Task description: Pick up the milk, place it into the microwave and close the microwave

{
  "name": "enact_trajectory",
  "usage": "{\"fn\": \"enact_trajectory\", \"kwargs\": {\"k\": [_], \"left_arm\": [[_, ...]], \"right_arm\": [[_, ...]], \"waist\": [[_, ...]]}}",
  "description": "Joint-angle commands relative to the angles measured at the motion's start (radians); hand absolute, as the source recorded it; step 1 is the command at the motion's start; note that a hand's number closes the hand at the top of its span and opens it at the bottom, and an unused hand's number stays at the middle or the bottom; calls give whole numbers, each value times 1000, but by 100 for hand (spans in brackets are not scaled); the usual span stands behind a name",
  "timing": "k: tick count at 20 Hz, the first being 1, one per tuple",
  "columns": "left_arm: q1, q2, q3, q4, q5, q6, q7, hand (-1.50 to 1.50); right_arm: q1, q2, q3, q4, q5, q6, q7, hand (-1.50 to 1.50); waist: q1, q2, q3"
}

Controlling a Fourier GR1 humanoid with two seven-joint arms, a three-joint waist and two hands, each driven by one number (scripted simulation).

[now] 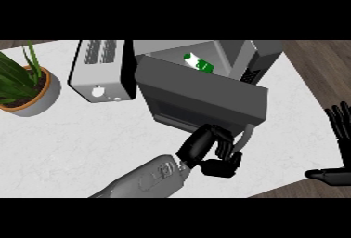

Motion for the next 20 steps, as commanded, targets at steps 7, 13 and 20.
{"fn": "enact_trajectory", "kwargs": {"k": [7, 13, 20], "left_arm": [[-194, -4, 64, 81, 100, 67, 2, 150], [-272, -4, 81, 140, 145, 83, 7, 150], [-358, -3, 101, 201, 188, 98, 16, 150]], "right_arm": [[-63, -38, 10, -70, -44, 74, 12, -150], [-100, -47, 33, -94, -80, 116, 55, -150], [-146, -72, 45, -122, -107, 144, 91, -150]], "waist": [[-90, 24, 4], [-114, 39, 7], [-149, 55, 10]]}}
